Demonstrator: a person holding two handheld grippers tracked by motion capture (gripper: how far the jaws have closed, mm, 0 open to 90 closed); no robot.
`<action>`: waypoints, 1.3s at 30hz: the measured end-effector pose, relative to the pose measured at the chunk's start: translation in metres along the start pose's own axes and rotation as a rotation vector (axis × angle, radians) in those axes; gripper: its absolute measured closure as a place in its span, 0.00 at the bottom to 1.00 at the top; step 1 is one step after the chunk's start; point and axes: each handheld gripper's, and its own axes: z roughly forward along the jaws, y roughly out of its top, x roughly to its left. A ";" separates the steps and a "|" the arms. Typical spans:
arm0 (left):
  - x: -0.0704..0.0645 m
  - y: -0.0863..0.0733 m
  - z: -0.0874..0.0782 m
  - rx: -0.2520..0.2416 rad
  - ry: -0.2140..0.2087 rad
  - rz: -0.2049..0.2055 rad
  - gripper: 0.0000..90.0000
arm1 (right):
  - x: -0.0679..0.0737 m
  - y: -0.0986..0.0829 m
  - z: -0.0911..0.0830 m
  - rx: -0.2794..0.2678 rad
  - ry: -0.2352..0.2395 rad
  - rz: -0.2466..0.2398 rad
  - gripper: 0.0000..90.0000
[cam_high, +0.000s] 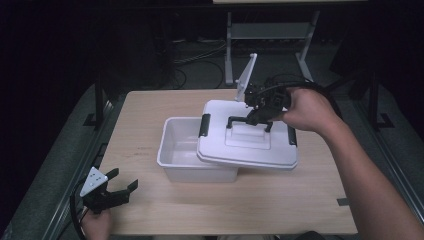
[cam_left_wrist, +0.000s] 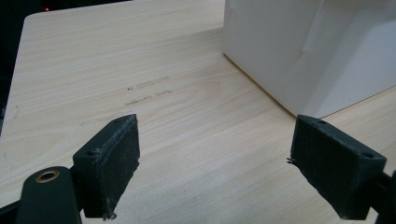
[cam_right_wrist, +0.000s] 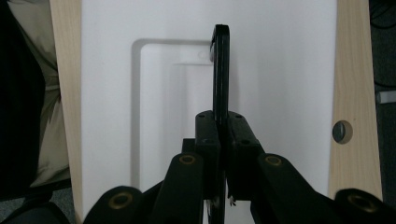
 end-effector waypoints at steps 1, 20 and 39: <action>0.000 0.000 0.000 -0.001 0.000 0.002 0.17 | -0.001 0.006 0.004 -0.006 0.007 -0.006 0.94; 0.000 0.000 -0.001 -0.005 -0.001 -0.003 0.17 | -0.007 0.049 0.029 -0.009 0.034 -0.036 0.94; 0.002 0.000 -0.002 -0.005 0.001 -0.006 0.17 | -0.014 0.085 0.060 -0.001 0.066 -0.046 0.94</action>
